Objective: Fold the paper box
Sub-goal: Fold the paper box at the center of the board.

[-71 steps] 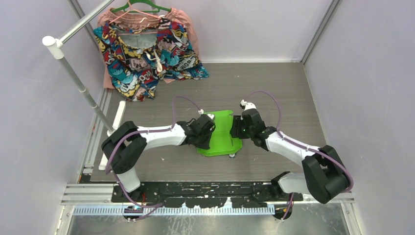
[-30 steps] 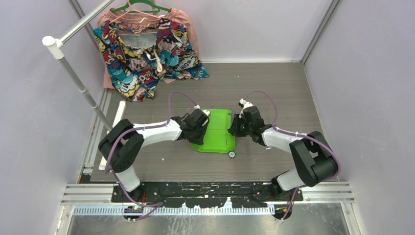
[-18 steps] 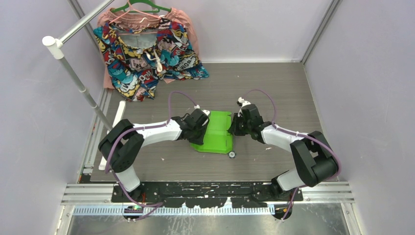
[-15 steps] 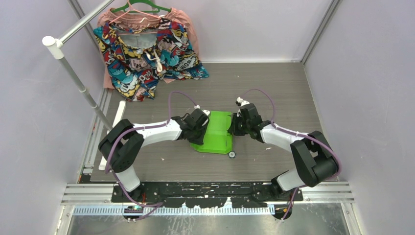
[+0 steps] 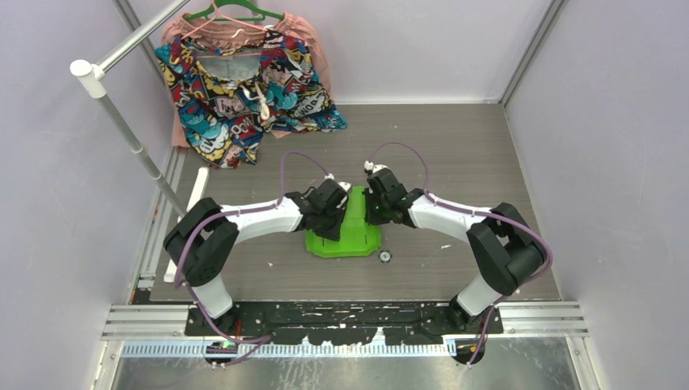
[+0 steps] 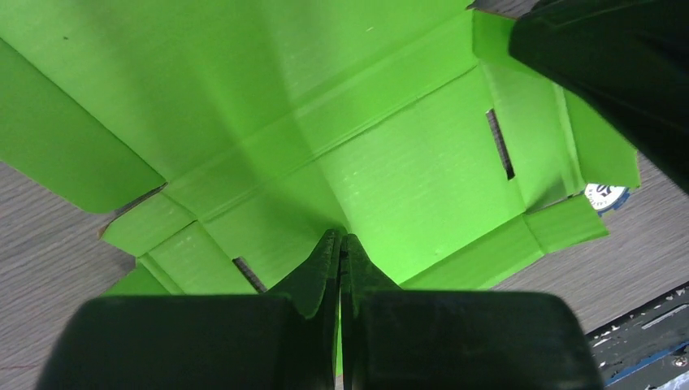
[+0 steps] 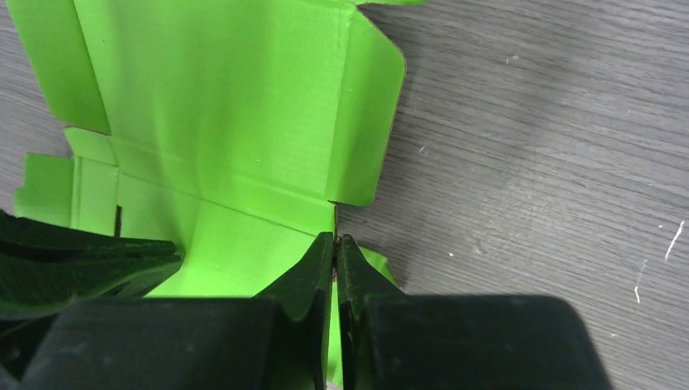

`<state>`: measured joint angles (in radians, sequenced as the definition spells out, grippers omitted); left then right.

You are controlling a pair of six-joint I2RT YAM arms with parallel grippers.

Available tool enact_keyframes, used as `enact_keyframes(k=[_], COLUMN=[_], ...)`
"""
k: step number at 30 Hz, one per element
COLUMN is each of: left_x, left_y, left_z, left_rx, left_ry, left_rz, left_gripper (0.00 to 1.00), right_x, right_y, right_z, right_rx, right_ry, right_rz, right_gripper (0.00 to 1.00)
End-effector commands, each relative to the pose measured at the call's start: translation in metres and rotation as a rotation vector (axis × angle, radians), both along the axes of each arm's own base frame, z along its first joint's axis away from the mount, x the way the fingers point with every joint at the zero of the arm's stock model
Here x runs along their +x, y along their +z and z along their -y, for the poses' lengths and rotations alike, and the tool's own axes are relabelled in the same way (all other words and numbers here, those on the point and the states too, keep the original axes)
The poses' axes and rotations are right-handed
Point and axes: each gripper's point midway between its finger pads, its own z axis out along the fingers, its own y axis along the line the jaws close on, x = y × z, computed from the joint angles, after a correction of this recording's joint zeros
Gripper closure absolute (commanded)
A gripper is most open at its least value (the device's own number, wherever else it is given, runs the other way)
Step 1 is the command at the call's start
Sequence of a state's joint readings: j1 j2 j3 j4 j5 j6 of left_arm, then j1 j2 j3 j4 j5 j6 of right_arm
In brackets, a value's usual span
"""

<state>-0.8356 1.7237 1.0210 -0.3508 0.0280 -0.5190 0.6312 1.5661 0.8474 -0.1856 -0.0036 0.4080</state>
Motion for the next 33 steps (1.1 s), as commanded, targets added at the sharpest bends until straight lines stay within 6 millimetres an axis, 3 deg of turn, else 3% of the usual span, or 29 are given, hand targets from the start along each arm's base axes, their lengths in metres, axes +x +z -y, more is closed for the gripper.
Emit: enact_keyframes(k=[1, 10, 18, 27, 30, 33], left_x=[0.009, 0.009, 0.010, 0.009, 0.012, 0.017], left_y=[0.019, 0.013, 0.005, -0.002, 0.002, 0.021], left_z=[0.014, 0.014, 0.013, 0.008, 0.002, -0.003], left_rx=[-0.061, -0.052, -0.057, -0.061, -0.055, -0.071], left_ry=[-0.005, 0.003, 0.029, 0.056, 0.076, 0.094], left_rz=[0.027, 0.022, 0.022, 0.035, 0.061, 0.110], left_gripper=[1.00, 1.00, 1.00, 1.00, 1.00, 1.00], right_x=[0.012, 0.017, 0.016, 0.013, 0.012, 0.011], right_y=[0.010, 0.016, 0.004, -0.010, -0.012, -0.011], right_z=[0.003, -0.002, -0.017, -0.037, -0.036, -0.032], right_rx=[-0.093, -0.203, -0.312, -0.317, -0.321, -0.331], right_ry=[-0.016, -0.005, -0.013, -0.026, -0.031, -0.036], right_rz=[0.041, 0.036, 0.011, -0.028, -0.029, -0.022], right_gripper=[0.90, 0.91, 0.93, 0.97, 0.97, 0.97])
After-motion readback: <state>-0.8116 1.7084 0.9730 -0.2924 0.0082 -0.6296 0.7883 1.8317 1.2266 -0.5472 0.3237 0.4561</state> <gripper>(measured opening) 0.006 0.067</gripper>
